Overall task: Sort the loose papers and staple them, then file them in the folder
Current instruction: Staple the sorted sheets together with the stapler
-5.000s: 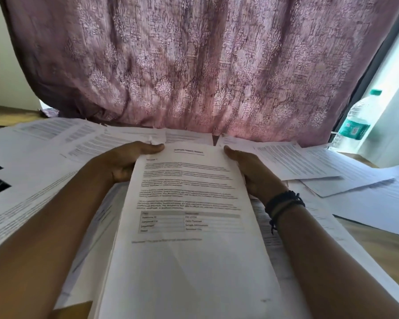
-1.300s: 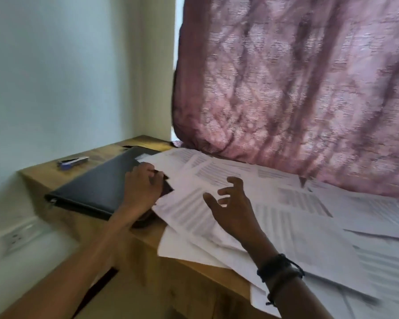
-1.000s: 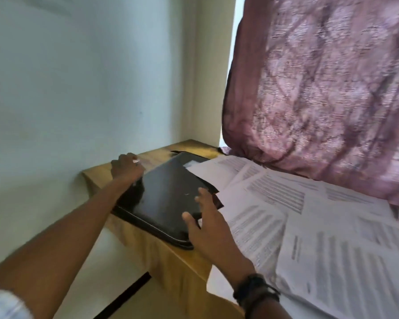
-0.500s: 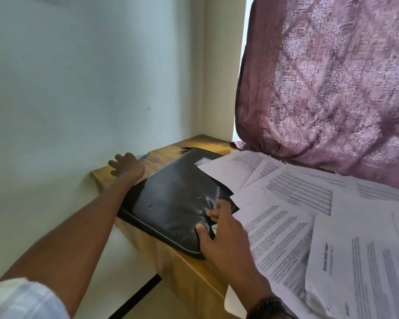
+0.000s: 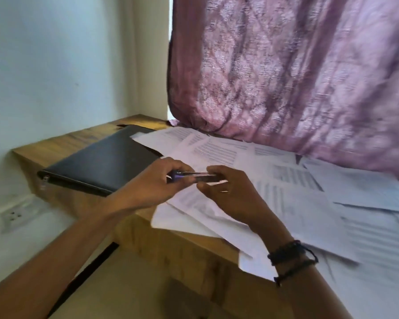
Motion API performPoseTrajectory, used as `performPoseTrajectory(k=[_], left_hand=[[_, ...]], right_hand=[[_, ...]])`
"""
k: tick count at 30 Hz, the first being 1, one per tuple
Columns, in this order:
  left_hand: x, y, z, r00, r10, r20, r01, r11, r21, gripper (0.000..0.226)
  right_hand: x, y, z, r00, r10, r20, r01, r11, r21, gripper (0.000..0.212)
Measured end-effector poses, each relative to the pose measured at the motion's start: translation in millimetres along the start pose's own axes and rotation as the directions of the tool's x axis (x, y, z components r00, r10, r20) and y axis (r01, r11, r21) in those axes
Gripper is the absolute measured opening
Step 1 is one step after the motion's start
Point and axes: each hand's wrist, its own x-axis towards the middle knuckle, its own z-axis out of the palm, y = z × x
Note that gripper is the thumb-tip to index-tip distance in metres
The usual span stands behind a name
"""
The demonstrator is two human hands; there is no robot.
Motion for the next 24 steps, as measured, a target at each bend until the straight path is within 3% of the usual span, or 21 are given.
performPoseTrajectory(k=[2, 5, 7, 10, 12, 15, 17, 20, 24], left_hand=[[-3.7, 25.4, 21.7, 0.988, 0.026, 0.150, -0.018, 0.999, -0.049, 0.031], [2.9, 47.5, 47.9, 0.944, 0.040, 0.326, -0.029, 0.999, -0.037, 0.052], [17.2, 46.5, 60.1, 0.954, -0.010, 0.298, 0.034, 0.997, -0.076, 0.058], [46.6, 29.5, 71.8, 0.977, -0.162, 0.135, 0.178, 0.978, -0.111, 0.048], [60.2, 19.8, 77.4, 0.963, -0.258, 0.082, 0.264, 0.962, -0.071, 0.051], [74.1, 14.6, 83.9, 0.910, -0.399, 0.108, 0.408, 0.909, -0.079, 0.069], [80.0, 18.9, 86.2, 0.888, -0.438, 0.144, 0.454, 0.884, -0.109, 0.058], [91.9, 27.4, 88.8, 0.852, -0.494, 0.175, 0.520, 0.839, -0.163, 0.032], [97.4, 43.2, 91.2, 0.764, -0.590, 0.261, 0.636, 0.756, -0.154, 0.025]], right_hand=[[-31.5, 6.9, -26.8, 0.996, -0.045, -0.078, 0.041, 0.997, -0.060, 0.028], [-75.9, 21.6, -60.5, 0.992, -0.022, -0.121, 0.002, 0.987, -0.161, 0.019], [-102.9, 36.4, -81.1, 0.977, 0.032, -0.211, -0.073, 0.980, -0.187, 0.012], [-140.1, 55.7, -104.4, 0.957, 0.084, -0.277, -0.158, 0.953, -0.258, 0.010], [-158.4, 67.5, -110.6, 0.953, 0.121, -0.279, -0.209, 0.927, -0.311, 0.013], [-171.6, 79.6, -114.4, 0.939, 0.225, -0.259, -0.309, 0.884, -0.352, 0.018], [-173.7, 82.2, -118.2, 0.944, 0.258, -0.206, -0.321, 0.864, -0.387, 0.038], [-160.8, 85.2, -123.9, 0.960, 0.191, -0.205, -0.261, 0.874, -0.410, 0.073], [-128.2, 89.2, -129.6, 0.944, 0.314, -0.104, -0.323, 0.804, -0.499, 0.050]])
